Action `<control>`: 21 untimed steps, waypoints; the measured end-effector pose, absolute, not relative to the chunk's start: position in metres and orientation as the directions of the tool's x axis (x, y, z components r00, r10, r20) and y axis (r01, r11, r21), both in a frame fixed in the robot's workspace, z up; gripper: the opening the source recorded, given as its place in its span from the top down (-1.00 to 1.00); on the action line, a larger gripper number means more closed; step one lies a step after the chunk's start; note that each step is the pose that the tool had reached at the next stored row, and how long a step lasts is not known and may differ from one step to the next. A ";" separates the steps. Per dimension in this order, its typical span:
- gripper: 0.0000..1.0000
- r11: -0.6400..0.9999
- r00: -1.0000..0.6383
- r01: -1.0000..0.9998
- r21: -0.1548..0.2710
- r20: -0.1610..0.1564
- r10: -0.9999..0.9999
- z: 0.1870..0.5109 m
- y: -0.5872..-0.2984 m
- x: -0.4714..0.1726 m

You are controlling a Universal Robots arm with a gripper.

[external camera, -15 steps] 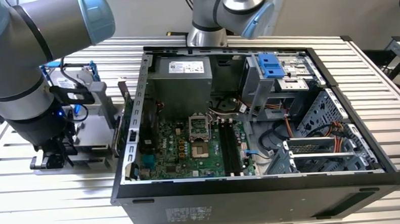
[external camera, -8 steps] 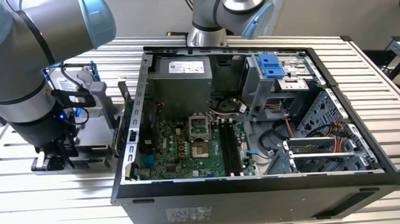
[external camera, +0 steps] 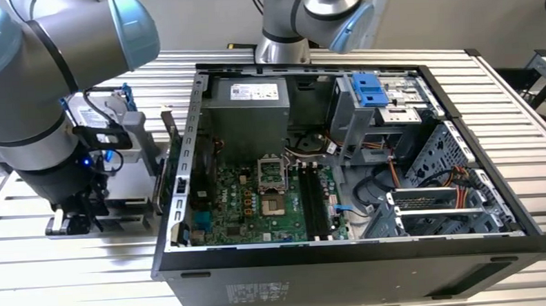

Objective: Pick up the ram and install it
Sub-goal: 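Pick up the ram and move it above insertion slot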

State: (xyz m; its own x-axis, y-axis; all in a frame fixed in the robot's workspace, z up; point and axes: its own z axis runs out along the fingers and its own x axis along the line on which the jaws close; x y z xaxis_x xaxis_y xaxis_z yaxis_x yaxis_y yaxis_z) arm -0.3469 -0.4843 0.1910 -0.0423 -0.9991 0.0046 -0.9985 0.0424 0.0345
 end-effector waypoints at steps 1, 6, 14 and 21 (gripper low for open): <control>-1.00 0.042 -0.042 -0.998 0.035 0.005 -0.999 0.191 -0.484 -0.347; -1.00 0.042 -0.042 -0.999 0.034 0.005 -0.999 0.190 -0.484 -0.347; -1.00 0.042 -0.042 -0.999 0.034 0.005 -0.999 0.190 -0.484 -0.347; 1.00 0.042 -0.042 -0.999 0.034 0.006 -0.999 0.190 -0.484 -0.347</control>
State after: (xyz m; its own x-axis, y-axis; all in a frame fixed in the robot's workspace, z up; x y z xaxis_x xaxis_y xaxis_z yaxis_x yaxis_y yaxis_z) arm -0.3469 -0.4842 0.1897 -0.0423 -0.9991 0.0058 -0.9985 0.0425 0.0344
